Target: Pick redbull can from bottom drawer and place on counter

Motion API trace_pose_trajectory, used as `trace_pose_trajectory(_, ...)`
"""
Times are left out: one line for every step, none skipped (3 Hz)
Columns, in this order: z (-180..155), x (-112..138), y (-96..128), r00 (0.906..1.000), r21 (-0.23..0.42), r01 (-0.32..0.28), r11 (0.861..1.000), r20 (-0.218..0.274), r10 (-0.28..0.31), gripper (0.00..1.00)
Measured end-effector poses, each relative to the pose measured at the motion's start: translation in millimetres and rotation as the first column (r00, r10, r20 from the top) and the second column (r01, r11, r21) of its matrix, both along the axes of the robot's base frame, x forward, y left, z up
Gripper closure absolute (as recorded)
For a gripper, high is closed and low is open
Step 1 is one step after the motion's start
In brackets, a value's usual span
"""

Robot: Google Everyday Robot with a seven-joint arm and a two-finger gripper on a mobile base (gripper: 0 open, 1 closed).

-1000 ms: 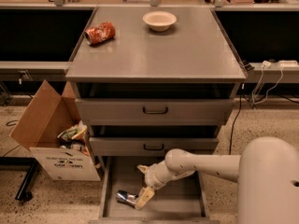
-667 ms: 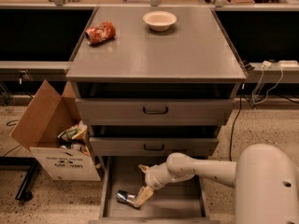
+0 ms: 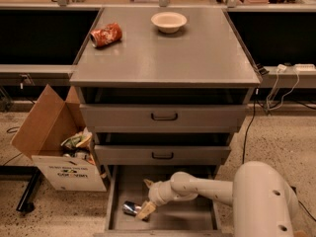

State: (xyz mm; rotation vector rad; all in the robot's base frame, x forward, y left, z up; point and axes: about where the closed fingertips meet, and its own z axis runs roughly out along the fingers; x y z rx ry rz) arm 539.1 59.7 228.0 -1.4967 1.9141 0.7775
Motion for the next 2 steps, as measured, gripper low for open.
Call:
trace_pose_trajectory(-27,3,5,0.9994,-0.013,0.032,0.999,0.016,-0.032,0.00)
trace_pose_trajectory(-48,9,11,0.9987,-0.048,0.045,0.998,0.024,-0.044,0.00)
